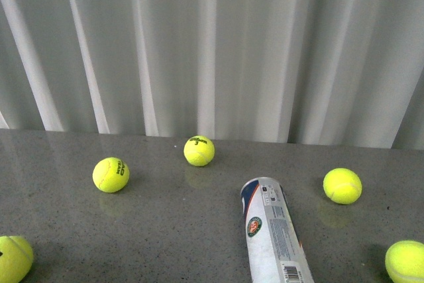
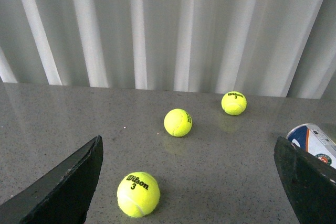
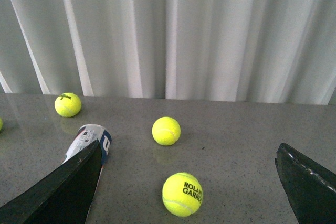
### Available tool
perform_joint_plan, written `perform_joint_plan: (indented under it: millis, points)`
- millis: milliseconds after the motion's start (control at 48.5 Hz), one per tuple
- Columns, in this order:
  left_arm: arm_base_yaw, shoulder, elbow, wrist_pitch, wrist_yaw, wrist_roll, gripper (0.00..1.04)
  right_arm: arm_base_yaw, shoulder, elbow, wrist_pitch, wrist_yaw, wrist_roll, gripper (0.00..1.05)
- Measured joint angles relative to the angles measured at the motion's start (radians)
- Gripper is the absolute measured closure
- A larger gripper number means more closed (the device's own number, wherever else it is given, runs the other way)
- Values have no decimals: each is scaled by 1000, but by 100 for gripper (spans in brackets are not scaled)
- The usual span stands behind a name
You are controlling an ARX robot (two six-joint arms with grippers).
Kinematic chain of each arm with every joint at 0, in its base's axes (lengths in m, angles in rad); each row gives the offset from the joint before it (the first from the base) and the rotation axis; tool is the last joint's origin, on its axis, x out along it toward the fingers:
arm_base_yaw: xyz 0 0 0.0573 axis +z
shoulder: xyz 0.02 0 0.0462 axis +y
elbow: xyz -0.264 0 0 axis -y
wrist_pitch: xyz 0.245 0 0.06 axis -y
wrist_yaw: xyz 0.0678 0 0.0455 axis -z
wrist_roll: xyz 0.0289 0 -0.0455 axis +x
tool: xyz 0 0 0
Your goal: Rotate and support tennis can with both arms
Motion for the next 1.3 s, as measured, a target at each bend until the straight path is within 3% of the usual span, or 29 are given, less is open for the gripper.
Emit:
perform_joint_plan:
  millis: [1298]
  points:
    - [0,0,0,0,0,0,7,0,0,0,0,0,0,7]
